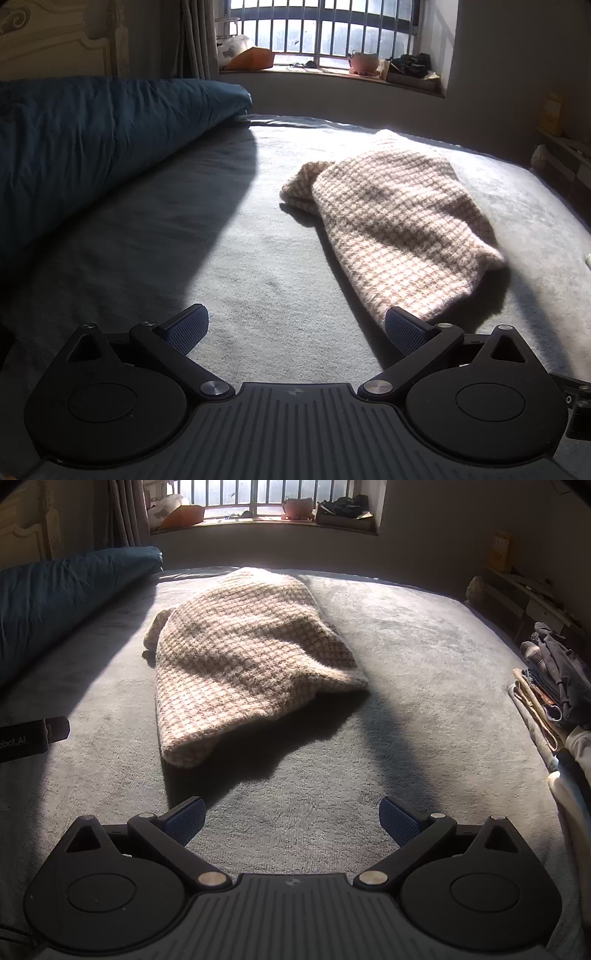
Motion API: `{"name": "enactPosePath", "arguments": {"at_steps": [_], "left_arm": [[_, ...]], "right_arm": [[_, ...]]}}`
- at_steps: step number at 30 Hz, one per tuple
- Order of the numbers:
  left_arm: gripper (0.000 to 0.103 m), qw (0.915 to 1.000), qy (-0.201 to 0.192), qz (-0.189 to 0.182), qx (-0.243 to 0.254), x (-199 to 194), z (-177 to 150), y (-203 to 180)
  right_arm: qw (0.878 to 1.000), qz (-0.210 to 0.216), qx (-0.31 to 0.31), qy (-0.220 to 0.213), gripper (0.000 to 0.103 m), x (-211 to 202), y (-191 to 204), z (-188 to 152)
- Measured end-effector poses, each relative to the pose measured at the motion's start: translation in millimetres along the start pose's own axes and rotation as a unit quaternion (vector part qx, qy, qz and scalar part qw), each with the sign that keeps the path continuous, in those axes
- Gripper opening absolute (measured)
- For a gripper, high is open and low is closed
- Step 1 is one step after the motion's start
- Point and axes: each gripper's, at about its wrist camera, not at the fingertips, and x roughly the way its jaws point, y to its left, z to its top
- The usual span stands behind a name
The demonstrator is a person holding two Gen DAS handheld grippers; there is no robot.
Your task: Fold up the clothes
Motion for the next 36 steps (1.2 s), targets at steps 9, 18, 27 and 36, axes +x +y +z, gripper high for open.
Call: {"name": "enactPosePath", "arguments": {"at_steps": [9, 18, 27, 36], "left_arm": [[0.103, 0.9993, -0.026, -0.023, -0.012, 15.0, 3.1, 13.1], [0.103, 0.9962, -0.057, -0.066, -0.009, 53.5, 8.1, 19.2], [0.103, 0.9827, -0.041, -0.148, 0.104, 96.1, 4.4, -37.0], [0.101, 0.9597, -0.006, -0.194, 0.203, 124.1, -18.0, -78.8]], "right_arm": [[0.999, 0.032, 0.019, -0.014, 0.102, 20.4, -20.2, 6.8], [0.996, 0.042, 0.026, -0.076, 0.103, 49.5, -67.7, 9.1], [0.986, 0.007, 0.166, -0.034, 0.103, 101.3, -138.9, 33.1], [0.935, 0.126, 0.330, 0.013, 0.103, 171.1, -175.8, 60.2]]}}
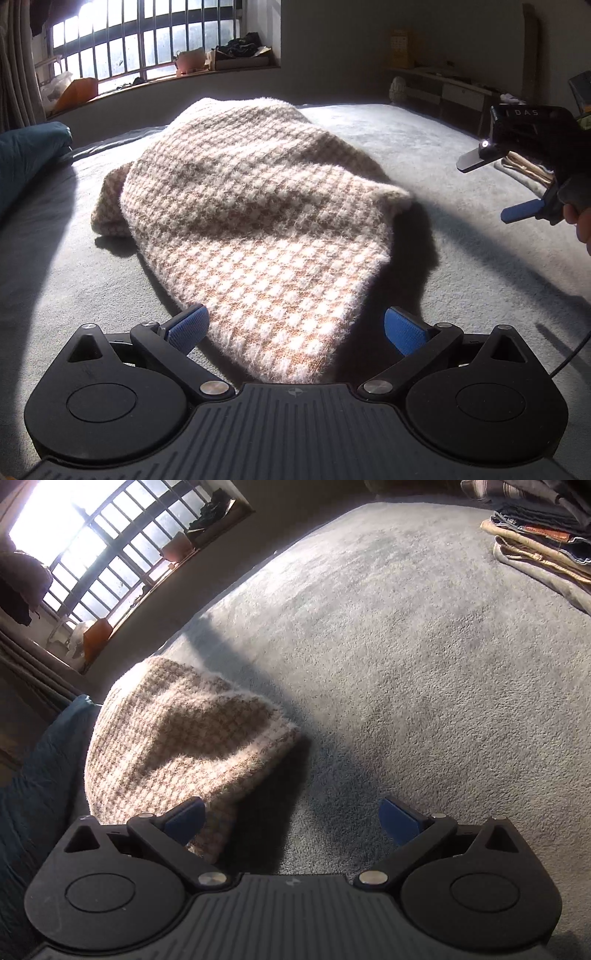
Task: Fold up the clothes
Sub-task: 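Move both grippers toward the houndstooth cloth and lower them to its edge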
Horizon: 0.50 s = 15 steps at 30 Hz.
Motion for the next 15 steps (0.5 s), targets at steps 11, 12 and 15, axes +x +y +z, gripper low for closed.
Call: {"name": "enactPosePath", "arguments": {"at_steps": [11, 12, 15], "left_arm": [[0.065, 0.9981, 0.033, 0.052, 0.009, 25.0, -3.2, -2.7], [0.060, 0.9982, 0.031, 0.051, 0.001, 24.7, -3.3, -1.6], [0.057, 0.9982, 0.030, 0.050, -0.011, 23.5, -2.9, -0.9]], "right_arm": [[0.993, 0.073, 0.083, 0.050, 0.099, 94.9, 1.2, 34.2], [0.993, 0.072, 0.080, 0.044, 0.092, 99.0, 5.2, 35.4], [0.994, 0.076, 0.075, 0.015, 0.058, 99.9, 18.4, 39.8]]}}
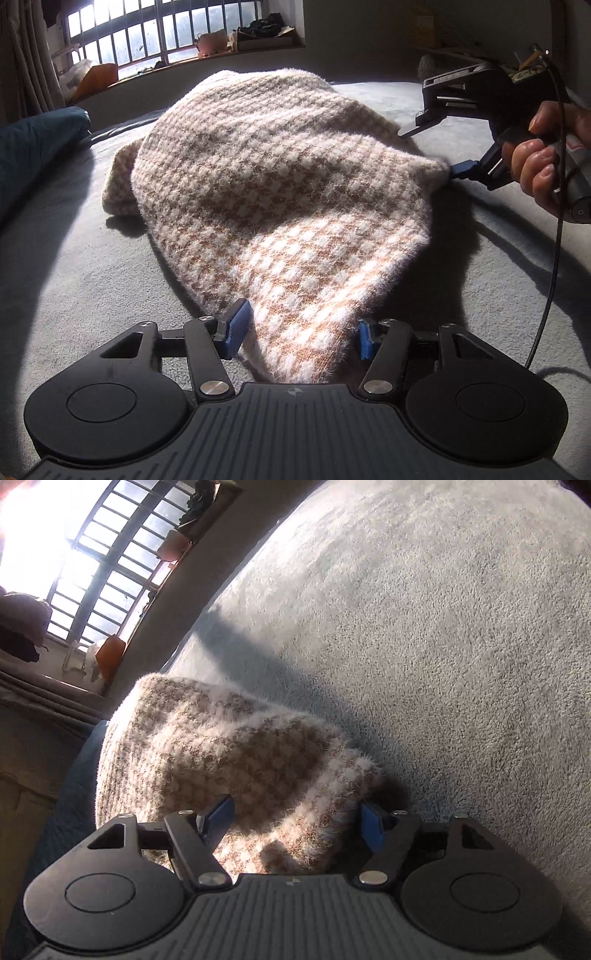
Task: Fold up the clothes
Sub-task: 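Move both grippers toward the houndstooth cloth and lower them to its edge, then close the left gripper on the cloth edge while the right gripper grasps another edge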
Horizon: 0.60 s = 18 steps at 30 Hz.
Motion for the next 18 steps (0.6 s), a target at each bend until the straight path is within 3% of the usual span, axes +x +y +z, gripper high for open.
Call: {"name": "enactPosePath", "arguments": {"at_steps": [1, 5, 9, 13, 16, 18], "left_arm": [[0.057, 1.0000, -0.001, 0.001, 0.000, -0.6, 0.2, -0.6], [0.056, 1.0000, -0.003, 0.000, -0.003, -1.9, -0.2, -2.0], [0.056, 0.9994, -0.003, -0.013, -0.030, -2.2, -1.2, 2.4], [0.056, 0.9976, -0.006, -0.035, -0.059, -7.8, -7.0, 13.3], [0.057, 0.9971, -0.007, -0.037, -0.066, -13.4, -11.6, 21.7], [0.057, 0.9974, -0.013, -0.038, -0.060, -18.6, -13.6, 23.0]], "right_arm": [[1.000, 0.012, -0.009, -0.011, 0.038, -3.2, 5.3, 0.2], [0.994, 0.080, -0.062, -0.035, 0.012, -23.5, 35.5, 3.2], [0.975, 0.171, -0.138, -0.019, 0.000, -42.9, 82.9, -9.2], [0.934, 0.262, -0.243, 0.025, 0.000, -62.7, 147.7, -47.4], [0.919, 0.261, -0.293, 0.039, 0.000, -74.3, 178.0, -70.1], [0.933, 0.229, -0.277, 0.033, 0.001, -75.4, 171.3, -64.4]]}}
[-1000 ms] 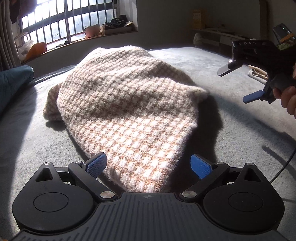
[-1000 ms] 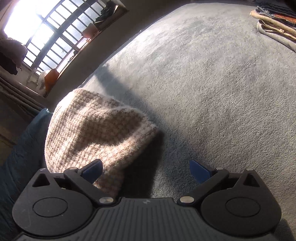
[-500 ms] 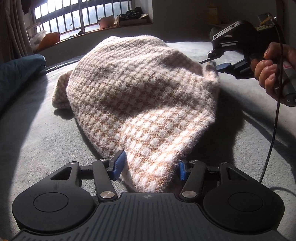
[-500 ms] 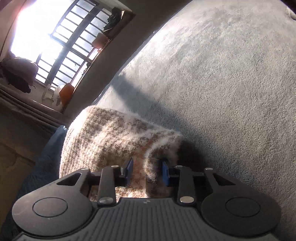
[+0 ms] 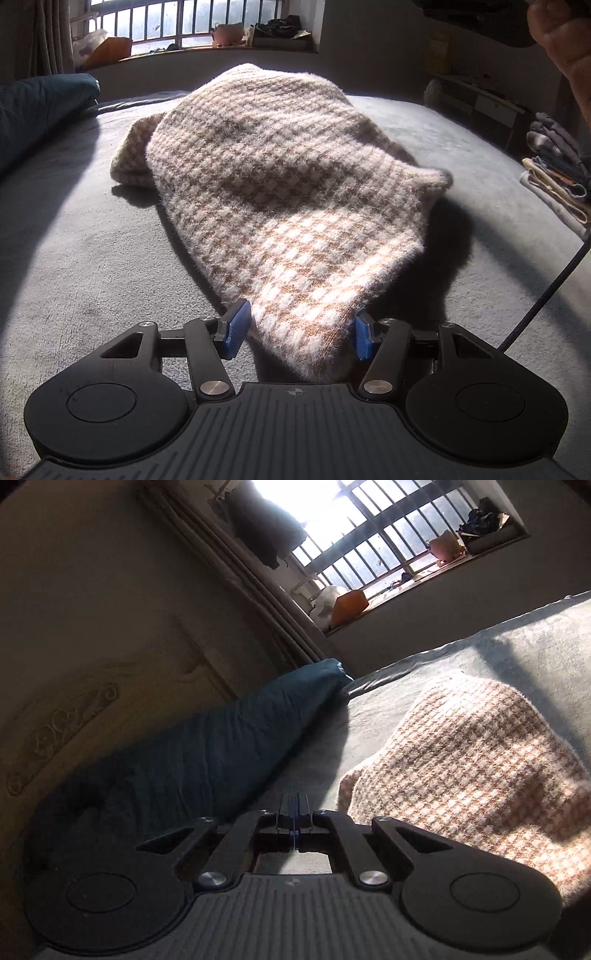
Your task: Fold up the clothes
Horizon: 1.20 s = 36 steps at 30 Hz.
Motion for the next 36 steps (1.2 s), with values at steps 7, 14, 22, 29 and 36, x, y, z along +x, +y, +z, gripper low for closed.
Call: {"name": "enactPosePath", "arguments": {"at_steps": [7, 14, 22, 29, 36], "left_arm": [[0.083, 0.9966, -0.045, 0.001, 0.069, -14.5, -4.5, -11.7], [0.069, 0.9855, -0.039, 0.057, 0.155, 11.5, -6.3, -38.3], [0.038, 0.9932, -0.024, 0.048, 0.103, 20.4, -4.4, -28.8], [0.032, 0.9972, -0.031, 0.007, 0.067, 15.0, -8.5, -14.1], [0.028, 0.9990, -0.037, -0.015, 0.019, 0.2, -19.0, -1.3]], "right_arm": [[0.963, -0.157, 0.212, -0.050, 0.063, -53.9, -118.2, -24.0], [0.911, -0.209, 0.353, -0.045, 0.064, -54.8, -212.9, -61.0], [0.940, -0.241, 0.239, -0.036, 0.015, -12.4, -201.0, -42.9], [0.990, -0.105, 0.073, -0.056, 0.010, -17.7, -107.5, -17.6], [0.998, 0.032, -0.056, 0.020, 0.010, -17.1, 3.6, -34.6]]}}
